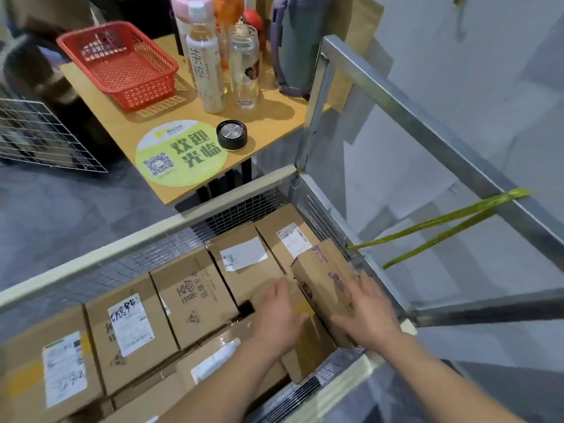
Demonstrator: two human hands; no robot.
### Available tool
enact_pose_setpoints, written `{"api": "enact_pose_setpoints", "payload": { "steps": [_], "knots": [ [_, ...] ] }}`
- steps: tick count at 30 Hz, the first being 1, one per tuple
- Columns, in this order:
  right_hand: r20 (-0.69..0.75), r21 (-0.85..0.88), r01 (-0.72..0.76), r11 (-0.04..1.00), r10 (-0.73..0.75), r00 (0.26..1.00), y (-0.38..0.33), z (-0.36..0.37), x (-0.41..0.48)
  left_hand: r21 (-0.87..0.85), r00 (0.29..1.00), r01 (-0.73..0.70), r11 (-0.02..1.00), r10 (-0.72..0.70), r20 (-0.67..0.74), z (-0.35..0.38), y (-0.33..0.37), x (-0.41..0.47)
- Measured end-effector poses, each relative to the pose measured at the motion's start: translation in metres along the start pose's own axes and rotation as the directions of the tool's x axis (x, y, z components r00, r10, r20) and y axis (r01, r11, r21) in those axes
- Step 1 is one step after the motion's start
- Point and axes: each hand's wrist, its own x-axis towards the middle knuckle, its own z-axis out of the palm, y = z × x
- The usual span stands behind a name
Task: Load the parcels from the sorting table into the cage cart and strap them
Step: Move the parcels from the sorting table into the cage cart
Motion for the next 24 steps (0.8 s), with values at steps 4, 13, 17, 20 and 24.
{"api": "enact_pose_setpoints", "payload": {
  "steps": [4, 13, 17, 20, 24],
  "knots": [
    [0.035, -0.045, -0.053, 0.998, 0.054, 0.998, -0.001, 0.013, 0.022, 0.024, 1.0, -0.018, 1.0, 0.018, -0.01, 0.0, -0.012, 0.022],
    [0.059, -0.122, -0.026, 0.992, 0.033, 0.998, 0.027, 0.046, 0.082, 0.004, 0.999, -0.042, 0.999, 0.042, 0.032, 0.049, -0.001, 0.114],
    [0.154, -0.13, -0.031, 0.991, 0.052, 0.987, 0.04, 0.053, 0.09, 0.03, 0.995, -0.026, 0.999, 0.023, 0.101, 0.055, 0.001, 0.135],
    [0.178, -0.117, -0.038, 0.992, 0.059, 0.982, 0.046, 0.054, 0.088, 0.037, 0.994, -0.041, 0.998, 0.037, 0.104, 0.057, 0.004, 0.139],
    [0.2, -0.135, -0.068, 0.989, 0.094, 0.975, 0.051, 0.057, 0.079, 0.101, 0.986, -0.049, 0.994, 0.032, 0.165, 0.063, 0.011, 0.134]
  ]
}}
